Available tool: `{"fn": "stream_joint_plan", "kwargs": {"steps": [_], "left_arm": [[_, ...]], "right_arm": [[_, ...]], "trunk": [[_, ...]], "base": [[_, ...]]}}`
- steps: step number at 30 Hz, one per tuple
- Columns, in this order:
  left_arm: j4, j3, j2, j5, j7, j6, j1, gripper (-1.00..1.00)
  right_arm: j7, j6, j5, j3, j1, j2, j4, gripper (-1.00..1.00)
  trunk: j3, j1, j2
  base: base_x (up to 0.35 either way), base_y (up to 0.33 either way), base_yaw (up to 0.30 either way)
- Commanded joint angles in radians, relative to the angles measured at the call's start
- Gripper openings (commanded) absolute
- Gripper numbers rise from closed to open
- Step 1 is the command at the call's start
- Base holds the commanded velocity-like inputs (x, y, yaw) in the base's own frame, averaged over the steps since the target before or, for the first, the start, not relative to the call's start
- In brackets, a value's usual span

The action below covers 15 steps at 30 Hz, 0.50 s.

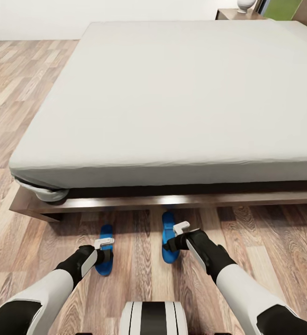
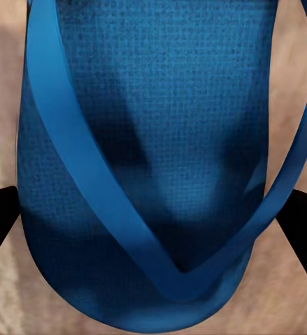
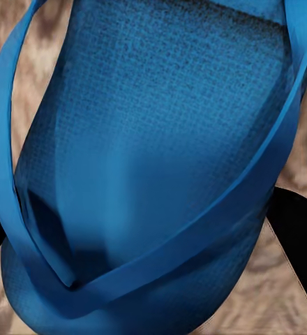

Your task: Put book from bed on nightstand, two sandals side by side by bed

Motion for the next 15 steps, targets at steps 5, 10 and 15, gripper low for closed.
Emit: {"fn": "stream_joint_plan", "kwargs": {"steps": [5,10,15], "left_arm": [[-0.001,0.0,0.0,-0.001,-0.001,-0.002,0.0,-1.0],[0.0,0.0,0.001,-0.001,0.0,-0.003,0.0,-1.0],[0.0,0.0,0.0,-0.002,0.001,-0.003,0.0,-1.0]], "right_arm": [[0.0,0.001,0.0,0.004,0.001,0.0,-0.025,-1.0],[0.0,0.001,0.0,0.005,0.001,0.0,-0.027,-1.0],[0.0,0.001,0.0,0.005,0.001,0.0,-0.027,-1.0]], "trunk": [[0.0,0.0,0.0],[0.0,0.0,0.0],[0.0,0.0,0.0]], "base": [[0.032,0.0,0.0],[0.253,0.0,0.0],[0.058,0.0,0.0]]}}
